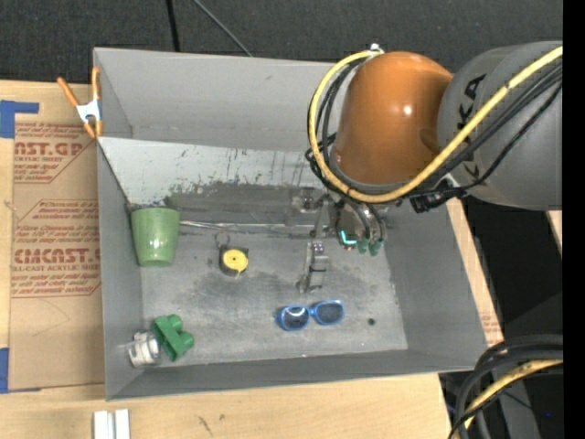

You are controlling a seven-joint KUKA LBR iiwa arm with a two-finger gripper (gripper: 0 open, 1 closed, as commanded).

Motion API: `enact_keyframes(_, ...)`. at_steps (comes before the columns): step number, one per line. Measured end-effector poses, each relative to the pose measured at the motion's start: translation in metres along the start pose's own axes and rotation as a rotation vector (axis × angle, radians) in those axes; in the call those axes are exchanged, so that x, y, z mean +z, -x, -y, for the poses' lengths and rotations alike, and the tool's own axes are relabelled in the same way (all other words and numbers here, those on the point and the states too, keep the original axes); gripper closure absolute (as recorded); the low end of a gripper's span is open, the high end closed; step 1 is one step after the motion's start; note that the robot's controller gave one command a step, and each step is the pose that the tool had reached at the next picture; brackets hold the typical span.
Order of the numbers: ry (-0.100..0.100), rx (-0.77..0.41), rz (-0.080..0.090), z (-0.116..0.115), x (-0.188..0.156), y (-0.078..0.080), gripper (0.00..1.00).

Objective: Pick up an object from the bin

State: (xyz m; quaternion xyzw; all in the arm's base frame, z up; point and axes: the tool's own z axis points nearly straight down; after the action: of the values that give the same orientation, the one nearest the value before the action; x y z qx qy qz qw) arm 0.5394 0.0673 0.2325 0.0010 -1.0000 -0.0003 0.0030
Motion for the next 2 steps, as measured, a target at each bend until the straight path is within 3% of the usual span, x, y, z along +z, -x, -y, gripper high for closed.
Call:
enact_keyframes(1, -0.001, -0.209, 0.0, 0.016, 0.102, -0.025, 0.0)
enact_keyframes(2, -0.001, -0.325, 0.001, 0.021, 0.153, -0.034, 0.0)
